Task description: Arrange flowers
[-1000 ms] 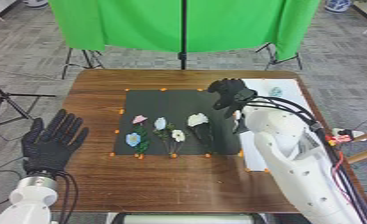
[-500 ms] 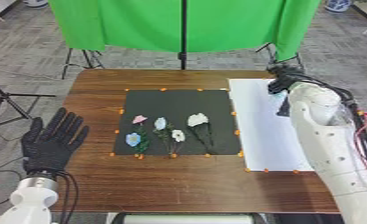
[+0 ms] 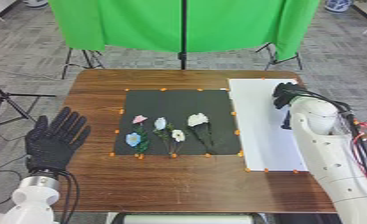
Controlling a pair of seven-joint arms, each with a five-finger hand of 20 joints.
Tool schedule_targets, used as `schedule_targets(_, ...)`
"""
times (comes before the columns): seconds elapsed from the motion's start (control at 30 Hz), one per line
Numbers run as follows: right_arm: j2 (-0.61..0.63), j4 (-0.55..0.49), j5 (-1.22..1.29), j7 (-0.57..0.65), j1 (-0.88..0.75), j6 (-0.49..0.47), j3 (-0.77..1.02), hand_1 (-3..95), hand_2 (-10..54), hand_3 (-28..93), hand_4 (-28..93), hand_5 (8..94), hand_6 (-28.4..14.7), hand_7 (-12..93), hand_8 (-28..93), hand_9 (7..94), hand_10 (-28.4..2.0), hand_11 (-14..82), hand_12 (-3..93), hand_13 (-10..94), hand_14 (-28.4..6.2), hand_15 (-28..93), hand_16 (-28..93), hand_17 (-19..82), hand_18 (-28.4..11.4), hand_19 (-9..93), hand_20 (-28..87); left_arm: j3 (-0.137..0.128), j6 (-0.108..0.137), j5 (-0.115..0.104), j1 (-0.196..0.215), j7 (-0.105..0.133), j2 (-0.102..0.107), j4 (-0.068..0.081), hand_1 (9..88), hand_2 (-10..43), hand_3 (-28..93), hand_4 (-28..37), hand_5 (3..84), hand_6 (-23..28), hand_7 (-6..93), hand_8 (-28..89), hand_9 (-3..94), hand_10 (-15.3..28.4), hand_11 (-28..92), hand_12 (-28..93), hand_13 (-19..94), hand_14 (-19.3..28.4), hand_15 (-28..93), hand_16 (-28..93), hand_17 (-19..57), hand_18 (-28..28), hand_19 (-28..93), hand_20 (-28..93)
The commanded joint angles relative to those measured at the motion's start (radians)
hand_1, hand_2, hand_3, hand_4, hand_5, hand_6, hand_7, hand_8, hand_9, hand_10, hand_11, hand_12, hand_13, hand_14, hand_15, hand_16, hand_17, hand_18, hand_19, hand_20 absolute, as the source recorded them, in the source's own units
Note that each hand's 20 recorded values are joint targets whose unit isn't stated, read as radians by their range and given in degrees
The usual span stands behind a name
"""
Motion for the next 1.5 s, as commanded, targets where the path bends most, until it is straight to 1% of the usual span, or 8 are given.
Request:
schedule_targets(0.03,-0.004,0.031,0.011,-0.018,-0.018,0.056,-0.012,61.5,-9.5,68,-28,49.9,2.4,23,-18,49.0,-11.7,12.9,12.1,58,-6.6,34,23,36,-16.4,75,31,0.005,0.002,-0.018,0.022,-0.004,-0.008,0.001,27.0,9.8,77,-28.3,44.6,9.3,17.9,-11,37.1,16.0,23,11,27,16.9,43,-6,-7.1,16.0,38,14)
schedule_targets(0.1,0.0,0.024,0.008,-0.025,-0.027,0.079,-0.017,68.4,-9.5,56,-28,58.5,2.5,23,-17,61.0,-10.0,17.9,16.5,65,-3.5,33,36,37,-16.1,77,35,0.003,0.005,-0.027,0.024,-0.001,-0.009,-0.001,27.0,9.8,77,-28.3,44.7,9.3,17.9,-11,37.2,16.1,23,11,27,16.9,43,-6,-7.1,16.0,38,14)
schedule_targets(0.17,0.011,0.015,0.016,-0.023,-0.039,0.14,-0.031,69.2,-9.5,56,-28,66.3,1.8,28,-8,76.0,-8.8,11.3,35.2,70,-2.7,36,43,38,-16.4,78,39,0.004,0.004,-0.019,0.023,-0.002,-0.009,-0.001,26.9,9.8,77,-28.3,44.7,9.3,17.9,-11,37.3,16.1,23,11,28,16.8,43,-6,-7.1,16.1,38,14)
schedule_targets(0.33,0.062,-0.075,0.11,-0.028,-0.091,0.27,-0.08,68.5,-9.5,60,-28,75.2,0.6,39,-2,84.9,-8.9,14.8,46.0,75,-3.5,41,48,40,-17.9,81,43,0.006,0.006,-0.021,0.024,-0.005,-0.011,-0.002,26.9,10.0,77,-28.3,44.7,9.3,18.1,-11,37.6,16.1,23,11,28,16.9,43,-7,-7.1,16.1,38,14)
schedule_targets(0.7,0.124,-0.406,0.138,-0.193,-0.219,0.264,-0.195,66.1,-9.5,64,-28,75.8,0.3,39,-1,85.4,-9.2,15.5,46.9,75,-4.0,44,49,41,-18.9,82,44,0.009,0.006,-0.012,0.011,-0.001,-0.01,-0.001,26.7,10.0,77,-28.3,44.8,9.4,18.1,-11,37.7,16.2,23,11,28,16.9,43,-7,-7.1,16.0,38,14)
schedule_targets(1.03,0.092,-0.455,0.127,-0.215,-0.319,0.209,-0.205,64.0,-9.5,66,-28,73.6,0.4,38,-3,83.7,-8.8,13.6,44.6,74,-3.9,44,48,40,-19.2,82,44,0.022,0.004,-0.004,-0.01,-0.023,-0.012,0.014,26.3,9.9,77,-28.3,44.8,9.5,18.1,-11,37.7,16.2,23,11,28,16.9,43,-7,-7.1,16.1,38,14)
schedule_targets(1.17,0.094,-0.48,0.139,-0.183,-0.345,0.204,-0.207,63.5,-9.5,66,-28,72.8,0.2,38,-2,83.3,-8.9,13.6,44.5,74,-4.1,44,48,40,-19.3,82,43,0.012,0.019,0.006,-0.012,-0.047,-0.01,0.008,26.5,10.4,76,-28.3,44.9,9.4,18.0,-11,37.7,16.2,23,11,28,17.0,43,-7,-7.1,16.1,38,14)
schedule_targets(1.5,0.097,-0.486,0.179,-0.108,-0.369,0.34,-0.252,61.5,-9.5,65,-28,61.7,-1.1,37,-6,76.2,-9.2,15.9,42.9,69,-4.2,48,45,39,-19.5,83,43,0.007,0.018,-0.002,-0.007,-0.056,-0.015,0.006,26.4,10.7,76,-28.3,44.9,9.6,17.9,-11,37.7,16.3,24,11,27,17.1,43,-7,-7.3,16.3,38,14)
